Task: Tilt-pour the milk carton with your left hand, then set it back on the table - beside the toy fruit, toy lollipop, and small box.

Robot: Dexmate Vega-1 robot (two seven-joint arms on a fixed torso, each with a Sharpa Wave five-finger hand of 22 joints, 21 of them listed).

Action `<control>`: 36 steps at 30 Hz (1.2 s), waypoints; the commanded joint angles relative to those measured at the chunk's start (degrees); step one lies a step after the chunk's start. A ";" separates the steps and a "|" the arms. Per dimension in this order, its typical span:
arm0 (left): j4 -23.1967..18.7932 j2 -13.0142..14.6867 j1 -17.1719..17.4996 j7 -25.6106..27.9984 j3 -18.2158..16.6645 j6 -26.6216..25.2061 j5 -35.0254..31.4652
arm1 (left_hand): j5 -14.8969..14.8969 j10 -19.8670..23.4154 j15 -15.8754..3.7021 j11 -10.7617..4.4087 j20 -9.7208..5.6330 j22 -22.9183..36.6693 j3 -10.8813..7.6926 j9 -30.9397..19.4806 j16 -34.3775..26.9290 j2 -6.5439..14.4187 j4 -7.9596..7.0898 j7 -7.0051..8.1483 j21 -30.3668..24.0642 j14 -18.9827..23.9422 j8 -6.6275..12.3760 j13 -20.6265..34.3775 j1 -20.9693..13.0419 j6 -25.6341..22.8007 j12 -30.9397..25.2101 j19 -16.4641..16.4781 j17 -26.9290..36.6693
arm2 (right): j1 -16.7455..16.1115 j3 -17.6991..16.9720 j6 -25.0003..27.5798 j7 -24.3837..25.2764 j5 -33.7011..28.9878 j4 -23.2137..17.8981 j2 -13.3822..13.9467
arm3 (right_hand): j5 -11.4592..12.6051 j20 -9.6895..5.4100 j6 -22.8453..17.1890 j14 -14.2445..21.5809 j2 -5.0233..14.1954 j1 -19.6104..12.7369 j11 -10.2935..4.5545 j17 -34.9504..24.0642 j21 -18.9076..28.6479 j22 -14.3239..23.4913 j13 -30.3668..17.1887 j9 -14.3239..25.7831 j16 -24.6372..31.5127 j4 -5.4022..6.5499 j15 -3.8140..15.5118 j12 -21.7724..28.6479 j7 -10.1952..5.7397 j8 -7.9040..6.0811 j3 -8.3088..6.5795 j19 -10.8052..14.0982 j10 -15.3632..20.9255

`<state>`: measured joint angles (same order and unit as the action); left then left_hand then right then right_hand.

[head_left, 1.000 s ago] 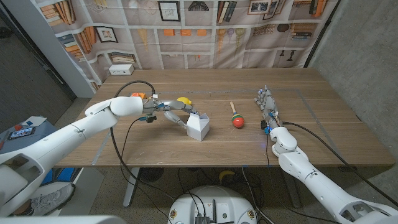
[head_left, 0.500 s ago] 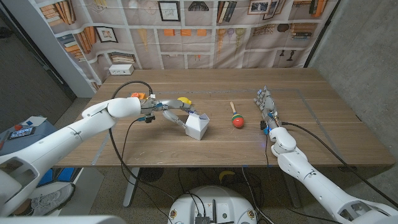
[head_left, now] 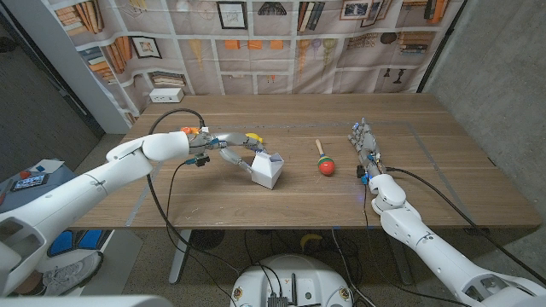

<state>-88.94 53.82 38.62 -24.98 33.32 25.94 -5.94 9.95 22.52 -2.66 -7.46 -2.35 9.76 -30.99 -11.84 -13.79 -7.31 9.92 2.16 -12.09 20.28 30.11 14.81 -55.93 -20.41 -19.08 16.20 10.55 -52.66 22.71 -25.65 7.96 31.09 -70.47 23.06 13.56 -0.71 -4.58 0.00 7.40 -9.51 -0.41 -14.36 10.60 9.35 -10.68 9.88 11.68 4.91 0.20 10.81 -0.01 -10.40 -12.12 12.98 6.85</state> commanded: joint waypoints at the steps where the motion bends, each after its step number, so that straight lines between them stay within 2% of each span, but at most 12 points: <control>1: -0.61 0.82 0.29 1.25 -1.44 0.31 0.06 | 0.41 0.42 -7.32 0.07 -5.74 0.16 0.30 -0.24 -0.15 0.47 0.01 0.10 -0.16 0.36 0.22 0.16 -0.21 -0.43 -0.16 0.69 0.13 | 0.48 0.25 0.30 0.12 -0.26 0.38 -0.30 | 0.20 0.02 -0.21 -0.22 -0.07 0.54 -0.07 -0.14 0.10 0.18 -0.11 0.18 0.27 -0.21 -0.25 0.20 -0.07 -0.34 -0.44 0.15 0.01; 17: -2.62 2.43 -0.03 0.89 -3.11 -0.80 0.42 | 0.46 0.47 -7.26 0.11 -5.69 0.18 1.13 -0.26 0.03 0.82 -0.13 0.14 0.04 0.48 0.41 0.49 -0.49 -0.28 -0.04 0.87 0.19 | 1.38 0.57 0.96 -0.28 -0.40 0.60 -0.22 | 0.17 0.04 -0.22 -0.21 -0.09 0.68 -0.04 -0.04 0.09 0.18 -0.11 0.18 0.30 -0.26 -0.29 0.19 -0.11 -0.33 -0.63 0.17 -0.02; 28: -5.25 3.85 -2.06 -2.43 -3.39 -2.96 -0.33 | 0.48 0.66 -7.11 0.08 -5.67 0.20 1.66 -0.27 0.06 1.12 -0.25 0.11 0.06 0.70 0.60 0.71 -0.57 -0.37 -0.03 1.17 0.24 | 1.58 0.57 0.52 -1.03 -0.15 0.97 -0.18 | 0.16 0.04 -0.23 -0.23 -0.11 0.80 -0.01 0.02 0.09 0.18 -0.11 0.18 0.33 -0.28 -0.32 0.21 -0.10 -0.33 -0.75 0.19 0.01; 36: -8.36 5.41 -3.13 -4.91 -3.85 -5.75 -1.30 | 0.48 1.06 -7.18 0.14 -5.63 0.22 2.16 -0.28 0.07 1.47 -0.41 0.04 0.16 0.93 0.76 0.92 -0.53 -0.39 -0.12 1.25 0.29 | 0.84 0.36 1.68 -1.41 0.45 -0.31 0.75 | 0.14 0.06 -0.25 -0.22 -0.14 0.90 -0.05 0.06 0.09 0.18 -0.11 0.18 0.35 -0.30 -0.35 0.22 -0.09 -0.33 -0.84 0.19 0.03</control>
<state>-93.93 57.47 37.06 -26.25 30.00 23.69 -6.02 10.18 23.13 -2.35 -7.46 -2.35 9.74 -29.16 -11.83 -13.76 -6.78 9.52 2.35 -12.08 20.58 30.35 15.54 -56.62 -20.57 -19.08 16.82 10.53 -51.28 23.27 -24.72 7.13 30.90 -69.80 22.92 13.56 -0.72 -4.58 0.00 7.17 -8.22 -0.41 -14.37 10.60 9.35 -10.69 9.88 11.68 4.66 0.20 10.81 0.00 -10.40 -12.36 12.98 6.85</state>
